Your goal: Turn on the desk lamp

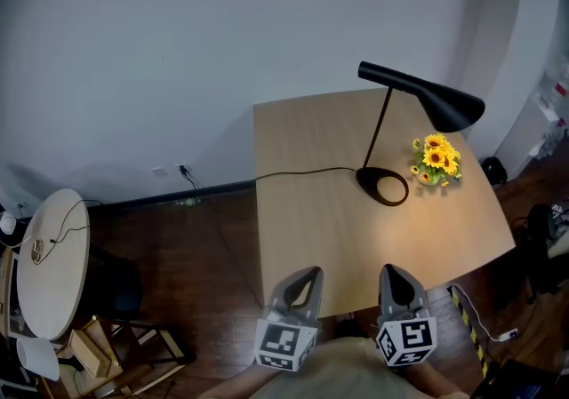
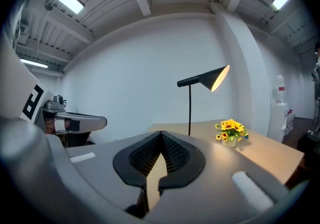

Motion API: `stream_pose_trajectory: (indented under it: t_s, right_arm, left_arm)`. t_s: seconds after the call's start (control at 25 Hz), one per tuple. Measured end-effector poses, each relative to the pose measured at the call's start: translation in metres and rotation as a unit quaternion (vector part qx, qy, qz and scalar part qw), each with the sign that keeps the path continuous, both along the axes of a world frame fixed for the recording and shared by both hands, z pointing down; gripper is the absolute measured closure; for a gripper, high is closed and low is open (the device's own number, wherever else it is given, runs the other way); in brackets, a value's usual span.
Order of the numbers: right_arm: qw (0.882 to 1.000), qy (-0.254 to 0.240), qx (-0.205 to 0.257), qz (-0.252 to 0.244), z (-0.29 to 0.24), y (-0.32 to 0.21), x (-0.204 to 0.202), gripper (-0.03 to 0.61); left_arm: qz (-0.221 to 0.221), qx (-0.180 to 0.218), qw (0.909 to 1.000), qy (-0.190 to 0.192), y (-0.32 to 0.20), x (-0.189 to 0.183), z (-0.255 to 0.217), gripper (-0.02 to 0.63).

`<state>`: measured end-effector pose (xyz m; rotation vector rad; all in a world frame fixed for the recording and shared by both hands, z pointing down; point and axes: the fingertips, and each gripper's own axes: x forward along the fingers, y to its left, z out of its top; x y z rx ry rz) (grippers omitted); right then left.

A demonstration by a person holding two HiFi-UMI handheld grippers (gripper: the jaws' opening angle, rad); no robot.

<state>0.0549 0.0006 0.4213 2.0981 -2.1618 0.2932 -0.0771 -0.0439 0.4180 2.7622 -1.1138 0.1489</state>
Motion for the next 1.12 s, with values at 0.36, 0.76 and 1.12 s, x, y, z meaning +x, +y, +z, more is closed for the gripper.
stream_pose_trajectory:
  t_s: [0.36, 0.76, 1.12]
  right_arm:
    - [1.0, 0.007, 0.012, 0.011, -0.02, 0.056, -0.041, 0.578]
    - [0.999, 0.026, 0.018, 0.005, -0.029, 0.103, -0.048, 0.578]
    - [1.0, 0.011, 0.012, -0.01, -0.021, 0.137, -0.02, 0.578]
  left_arm:
    - [0.02, 0.018, 0.9995, 0.019, 0.059, -0.031, -0.023, 0.614]
    - [0.03, 0.029, 0.9983, 0.041, 0.103, -0.031, -0.032, 0.614]
    - [0.047, 0.025, 0.9985, 0.007, 0.132, 0.01, -0.022, 0.614]
